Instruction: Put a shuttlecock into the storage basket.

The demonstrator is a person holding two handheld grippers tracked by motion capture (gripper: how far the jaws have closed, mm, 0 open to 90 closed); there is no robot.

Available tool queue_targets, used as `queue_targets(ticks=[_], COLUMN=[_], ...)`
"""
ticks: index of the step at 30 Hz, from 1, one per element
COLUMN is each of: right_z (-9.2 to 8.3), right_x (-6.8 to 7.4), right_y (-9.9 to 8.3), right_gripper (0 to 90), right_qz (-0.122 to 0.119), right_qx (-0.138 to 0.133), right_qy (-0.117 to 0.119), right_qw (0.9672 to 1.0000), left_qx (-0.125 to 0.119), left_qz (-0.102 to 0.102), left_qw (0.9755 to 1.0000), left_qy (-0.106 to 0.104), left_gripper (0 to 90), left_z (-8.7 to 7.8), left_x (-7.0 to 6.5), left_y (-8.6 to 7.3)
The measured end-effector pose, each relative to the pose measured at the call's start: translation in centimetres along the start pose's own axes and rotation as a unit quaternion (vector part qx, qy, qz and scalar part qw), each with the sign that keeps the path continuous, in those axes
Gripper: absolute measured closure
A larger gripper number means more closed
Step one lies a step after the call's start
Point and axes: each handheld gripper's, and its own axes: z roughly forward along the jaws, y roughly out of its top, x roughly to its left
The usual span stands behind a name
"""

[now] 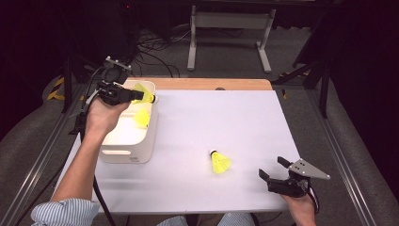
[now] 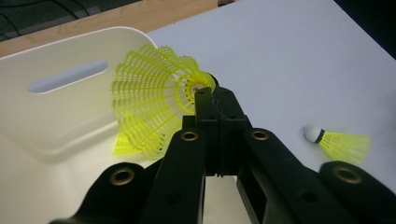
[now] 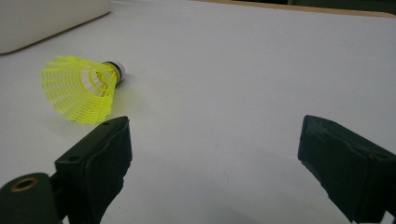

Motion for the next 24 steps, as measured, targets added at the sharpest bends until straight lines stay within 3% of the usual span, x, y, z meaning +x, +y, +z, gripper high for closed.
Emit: queue_targets(ticks=[24], right_z=[0.0], right_x=[0.0], right_y=[0.0], right_gripper=[10.4], right_qz=[0.000], right_qx=[0.000], right_qy=[0.000], right_qw=[1.0000], left_qx=[-0.005], left_qz=[-0.020], left_qw=[0.9995], left_qy=[0.024], left_gripper=[90.0], left_z=[-0.7], left_x=[1.6], left_y=[-1.3])
